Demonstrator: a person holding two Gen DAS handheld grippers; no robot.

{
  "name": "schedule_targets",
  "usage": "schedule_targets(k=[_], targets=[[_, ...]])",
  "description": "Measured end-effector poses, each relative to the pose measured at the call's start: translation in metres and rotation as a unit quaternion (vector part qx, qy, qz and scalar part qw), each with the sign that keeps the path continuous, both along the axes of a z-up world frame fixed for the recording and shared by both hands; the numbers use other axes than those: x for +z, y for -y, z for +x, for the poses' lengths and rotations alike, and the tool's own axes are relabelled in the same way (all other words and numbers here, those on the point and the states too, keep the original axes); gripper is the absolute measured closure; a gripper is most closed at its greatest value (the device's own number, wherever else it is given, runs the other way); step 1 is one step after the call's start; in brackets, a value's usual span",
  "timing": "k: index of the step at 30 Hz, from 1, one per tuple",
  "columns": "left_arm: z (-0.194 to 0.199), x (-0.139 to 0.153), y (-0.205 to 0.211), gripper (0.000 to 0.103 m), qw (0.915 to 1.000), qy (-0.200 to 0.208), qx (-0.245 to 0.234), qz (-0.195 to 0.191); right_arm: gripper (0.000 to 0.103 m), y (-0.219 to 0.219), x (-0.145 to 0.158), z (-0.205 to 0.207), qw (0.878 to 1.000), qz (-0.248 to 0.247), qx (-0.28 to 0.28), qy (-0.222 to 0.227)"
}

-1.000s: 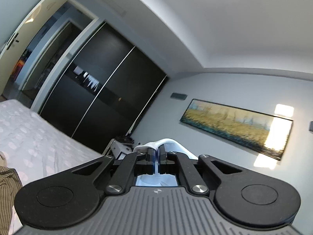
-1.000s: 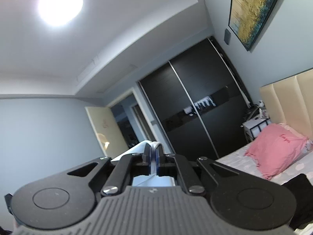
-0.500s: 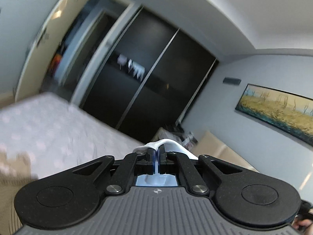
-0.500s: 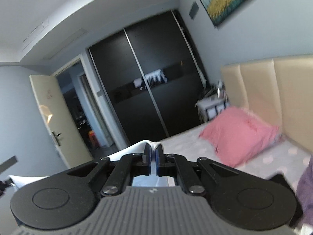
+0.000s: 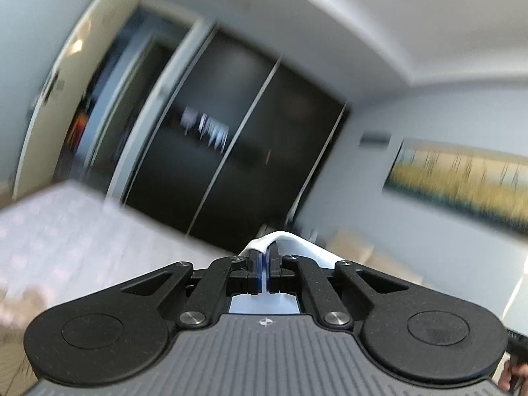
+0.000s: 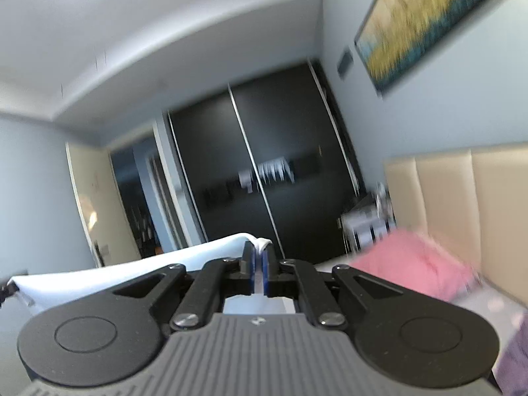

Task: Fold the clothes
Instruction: 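Lift the white shirt high off the bed with both grippers, then lower the shirt hem over the shirt body and open both grippers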

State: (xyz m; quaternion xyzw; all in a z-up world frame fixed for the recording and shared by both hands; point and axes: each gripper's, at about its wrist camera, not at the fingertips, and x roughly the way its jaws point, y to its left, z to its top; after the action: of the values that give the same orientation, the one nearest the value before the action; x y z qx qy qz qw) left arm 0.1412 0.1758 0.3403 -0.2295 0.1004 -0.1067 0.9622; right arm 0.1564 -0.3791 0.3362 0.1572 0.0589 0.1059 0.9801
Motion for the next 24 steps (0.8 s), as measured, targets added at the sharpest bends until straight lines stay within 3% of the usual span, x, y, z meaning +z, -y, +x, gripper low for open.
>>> schedule_targets(k=[4,9,15,19,22,24], targets=[[-0.009,-0.079,-0.007,0.103,0.9957,-0.089,-0.027,-0.002,0.098,0.013,-0.085,-0.006,0.995,0.012,0.021,-0.101],[-0.041,-0.187,-0.021,0.103,0.9796,-0.193,-0.054,-0.016,0.098,0.031,-0.197,-0.026,0.973,0.056,0.045,-0.219],[-0.085,-0.288,-0.024,0.103,0.9383,-0.338,-0.071,-0.02,0.098,0.035,-0.295,-0.052,0.935,0.076,0.059,-0.341],[-0.108,-0.324,-0.025,0.103,0.9142,-0.397,-0.081,-0.012,0.098,0.042,-0.336,-0.073,0.908,0.084,0.055,-0.407],[-0.118,-0.325,-0.019,0.103,0.8978,-0.43,-0.095,0.016,0.098,0.043,-0.348,-0.091,0.894,0.073,0.057,-0.438],[-0.13,-0.316,-0.016,0.103,0.8928,-0.437,-0.106,0.024,0.098,0.044,-0.348,-0.104,0.892,0.061,0.062,-0.444]])
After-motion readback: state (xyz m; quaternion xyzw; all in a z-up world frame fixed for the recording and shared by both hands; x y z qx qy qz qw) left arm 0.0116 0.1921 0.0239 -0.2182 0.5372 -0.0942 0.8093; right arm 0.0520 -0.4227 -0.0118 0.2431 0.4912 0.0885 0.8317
